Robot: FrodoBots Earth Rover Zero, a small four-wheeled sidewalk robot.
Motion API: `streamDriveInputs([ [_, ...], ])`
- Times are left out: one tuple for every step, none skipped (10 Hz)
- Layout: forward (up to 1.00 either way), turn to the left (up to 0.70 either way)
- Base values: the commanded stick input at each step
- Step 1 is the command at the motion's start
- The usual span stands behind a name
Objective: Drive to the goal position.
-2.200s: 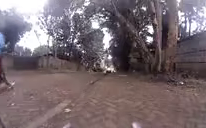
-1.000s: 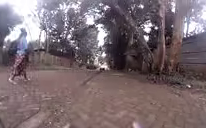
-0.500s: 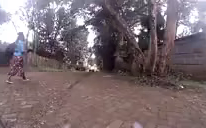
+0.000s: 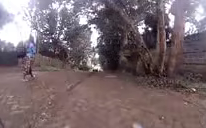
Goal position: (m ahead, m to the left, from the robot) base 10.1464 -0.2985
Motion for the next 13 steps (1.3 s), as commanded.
streamDriveInputs([
  [0.5,0.0],
  [0.5,0.0],
  [0.5,0.0],
  [0.5,0.0],
  [0.5,0.0],
  [0.5,0.0],
  [0.5,0.0],
  [0.5,0.0],
  [0.5,0.0],
  [0.5,0.0],
  [0.5,0.0],
  [0.5,0.01],
  [0.5,0.05],
])
